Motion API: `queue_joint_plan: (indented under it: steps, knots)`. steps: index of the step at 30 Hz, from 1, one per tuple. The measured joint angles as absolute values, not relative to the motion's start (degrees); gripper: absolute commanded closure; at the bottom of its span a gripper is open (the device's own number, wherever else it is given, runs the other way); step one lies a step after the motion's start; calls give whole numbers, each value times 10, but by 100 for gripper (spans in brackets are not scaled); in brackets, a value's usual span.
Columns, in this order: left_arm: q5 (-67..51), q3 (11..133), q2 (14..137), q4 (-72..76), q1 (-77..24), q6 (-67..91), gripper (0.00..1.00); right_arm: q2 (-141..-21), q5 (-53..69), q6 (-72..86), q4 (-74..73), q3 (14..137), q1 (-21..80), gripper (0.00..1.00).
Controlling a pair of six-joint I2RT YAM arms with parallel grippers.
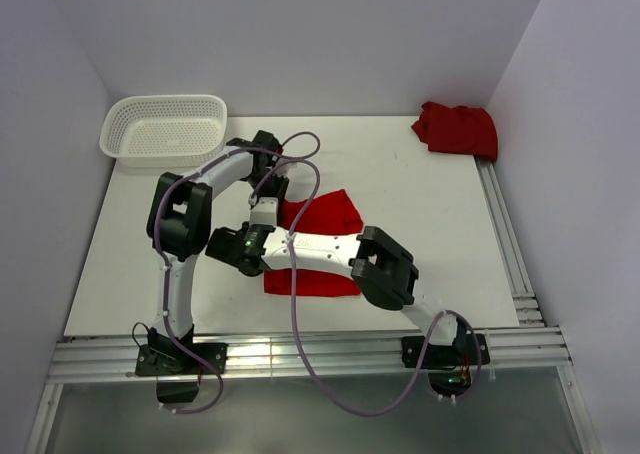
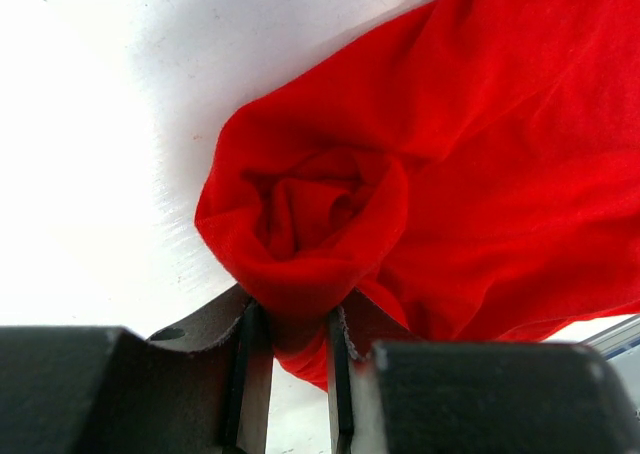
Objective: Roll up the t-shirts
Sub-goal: Roll the tshirt
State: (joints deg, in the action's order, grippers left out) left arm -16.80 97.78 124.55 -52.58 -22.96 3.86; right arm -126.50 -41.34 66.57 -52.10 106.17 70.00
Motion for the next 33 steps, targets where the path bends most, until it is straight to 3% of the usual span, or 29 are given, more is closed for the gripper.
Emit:
queue_joint_plan:
  steps: [10,21,26,33]
  knots:
    - [-166,983,1248,-531,-231,38,73,-1290,-411,668,-523,1053,700,47]
    - [-166,1000,1260,-546,-231,36,50,-1291,-411,688,-528,1019,700,46]
    - [-170,1025,1275,-562,-230,29,34,-1289,-412,689,-516,1004,700,54]
    - [-234,1080,1278,-582,-206,20,29,-1172,-354,668,-321,814,679,58]
